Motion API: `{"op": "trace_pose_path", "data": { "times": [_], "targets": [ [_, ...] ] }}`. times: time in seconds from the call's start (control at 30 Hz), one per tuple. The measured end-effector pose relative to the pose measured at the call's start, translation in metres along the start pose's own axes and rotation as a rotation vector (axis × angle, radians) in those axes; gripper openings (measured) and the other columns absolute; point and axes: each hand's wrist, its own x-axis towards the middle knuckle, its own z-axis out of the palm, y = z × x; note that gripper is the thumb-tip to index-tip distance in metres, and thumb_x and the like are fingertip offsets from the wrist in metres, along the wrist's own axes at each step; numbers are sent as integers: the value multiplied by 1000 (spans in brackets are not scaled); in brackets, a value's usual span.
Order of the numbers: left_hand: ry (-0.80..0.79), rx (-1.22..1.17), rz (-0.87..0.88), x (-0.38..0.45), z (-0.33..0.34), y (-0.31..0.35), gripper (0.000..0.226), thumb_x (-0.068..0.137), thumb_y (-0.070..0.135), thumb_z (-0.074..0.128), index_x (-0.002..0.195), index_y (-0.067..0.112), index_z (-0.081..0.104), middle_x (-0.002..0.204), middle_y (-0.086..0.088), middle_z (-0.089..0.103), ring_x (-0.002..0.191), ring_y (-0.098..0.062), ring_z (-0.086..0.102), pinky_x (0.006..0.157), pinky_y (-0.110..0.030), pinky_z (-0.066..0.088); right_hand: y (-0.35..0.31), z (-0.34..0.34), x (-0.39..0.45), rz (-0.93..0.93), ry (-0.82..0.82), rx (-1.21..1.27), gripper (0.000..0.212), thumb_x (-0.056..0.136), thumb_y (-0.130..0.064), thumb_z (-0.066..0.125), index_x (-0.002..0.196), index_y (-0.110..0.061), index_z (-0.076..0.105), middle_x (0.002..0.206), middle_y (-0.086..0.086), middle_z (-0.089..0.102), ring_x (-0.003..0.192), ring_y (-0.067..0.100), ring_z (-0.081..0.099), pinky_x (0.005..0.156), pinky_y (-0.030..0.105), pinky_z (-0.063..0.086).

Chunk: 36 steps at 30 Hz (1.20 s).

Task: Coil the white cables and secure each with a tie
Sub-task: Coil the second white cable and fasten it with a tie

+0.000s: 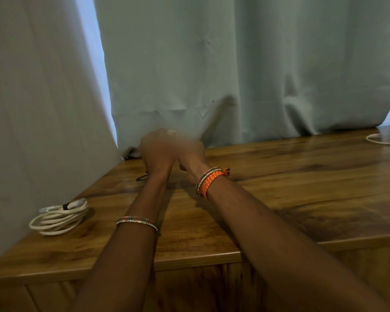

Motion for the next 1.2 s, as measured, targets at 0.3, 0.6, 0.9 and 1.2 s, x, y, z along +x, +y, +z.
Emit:
{"op": "trace_pose_path", "data": {
  "times": [0.3, 0.6, 0.9, 1.2],
  "targets": [
    [48, -96, 140, 1, 0, -1, 21, 91, 13, 53, 75, 4, 64, 56, 6, 54, 48, 0, 51, 48, -10, 35, -7, 2, 4, 127, -29, 106, 18, 90, -18, 58, 73, -17, 63, 63, -1, 54, 57, 9, 45, 51, 23, 38],
    [109, 1, 158, 21, -11, -16, 28, 90, 14, 51, 67, 0, 60, 52, 0, 45, 51, -11, 40, 48, -20, 28, -7, -3, 3, -127, -107, -34, 7, 82, -1, 66, 77, -3, 69, 80, 16, 69, 75, 23, 68, 77, 31, 58],
    [-97, 82, 377, 18, -12, -23, 31, 90, 17, 52, 65, 0, 57, 60, -10, 57, 57, -15, 47, 55, -27, 34, -5, -14, -6, -573, 243, -410, 12, 83, -15, 71, 79, -4, 73, 72, 6, 71, 65, 12, 66, 63, 25, 57],
    [-172, 3, 420, 14, -12, -19, 40, 90, 21, 46, 59, -2, 56, 51, -8, 49, 49, -12, 43, 50, -32, 35, -13, -21, -1, -443, 82, -238, 16, 83, -5, 69, 97, 1, 70, 81, 14, 71, 67, 17, 70, 59, 24, 59]
  ]
}}
